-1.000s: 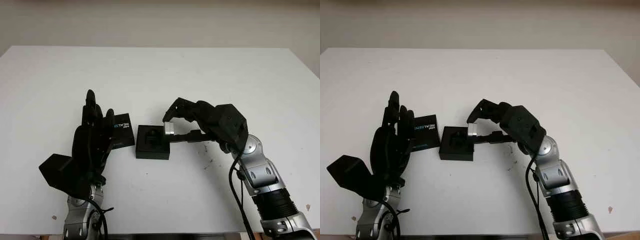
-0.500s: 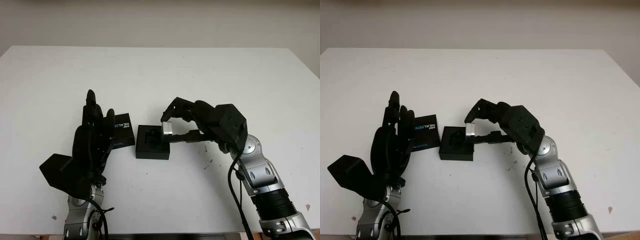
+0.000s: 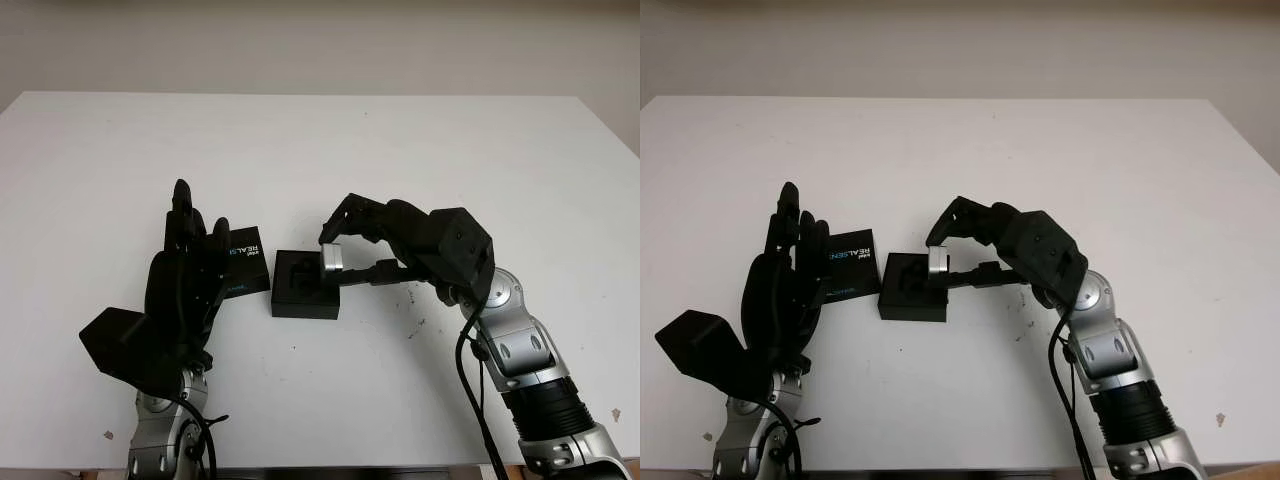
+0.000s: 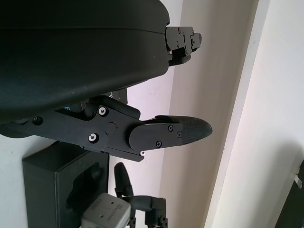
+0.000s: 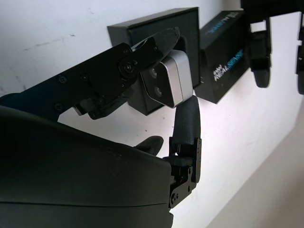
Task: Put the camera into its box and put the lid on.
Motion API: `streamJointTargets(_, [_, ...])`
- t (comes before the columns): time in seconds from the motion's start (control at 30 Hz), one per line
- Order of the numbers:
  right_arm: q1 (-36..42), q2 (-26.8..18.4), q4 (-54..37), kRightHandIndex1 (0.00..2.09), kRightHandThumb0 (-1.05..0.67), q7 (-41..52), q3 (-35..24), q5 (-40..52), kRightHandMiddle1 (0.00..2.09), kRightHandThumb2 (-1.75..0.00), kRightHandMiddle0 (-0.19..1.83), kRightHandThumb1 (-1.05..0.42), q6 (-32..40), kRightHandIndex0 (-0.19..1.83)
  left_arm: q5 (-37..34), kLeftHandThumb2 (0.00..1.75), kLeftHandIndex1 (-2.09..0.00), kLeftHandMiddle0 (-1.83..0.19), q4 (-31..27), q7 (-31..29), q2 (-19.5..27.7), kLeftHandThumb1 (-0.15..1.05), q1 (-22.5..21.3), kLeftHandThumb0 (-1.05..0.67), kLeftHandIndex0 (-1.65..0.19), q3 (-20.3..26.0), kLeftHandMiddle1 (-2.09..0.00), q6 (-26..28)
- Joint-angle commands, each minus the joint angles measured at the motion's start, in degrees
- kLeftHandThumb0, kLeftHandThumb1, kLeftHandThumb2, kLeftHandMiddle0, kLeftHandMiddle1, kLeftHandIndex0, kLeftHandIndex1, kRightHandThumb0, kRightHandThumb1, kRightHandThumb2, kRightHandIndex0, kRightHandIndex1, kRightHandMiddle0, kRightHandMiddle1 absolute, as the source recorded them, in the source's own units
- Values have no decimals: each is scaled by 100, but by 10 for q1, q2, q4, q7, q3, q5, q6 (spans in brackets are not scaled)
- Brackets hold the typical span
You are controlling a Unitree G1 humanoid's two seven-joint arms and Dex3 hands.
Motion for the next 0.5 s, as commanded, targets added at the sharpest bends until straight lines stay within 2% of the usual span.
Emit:
streamJointTargets(0.0, [-5,-7,1,57,-37,3,2,-3,195,-5,29,-91,-4,15,1,41,-5,4,-8,2,-3,105,5,-54,9,-4,-5,1])
streamJointTargets(0.47, [-3,-13,5,60,-33,11,20,-35,190,-5,31,-90,-3,15,5,42,-5,5,-4,3,-7,105,7,-54,10,-8,-5,-8])
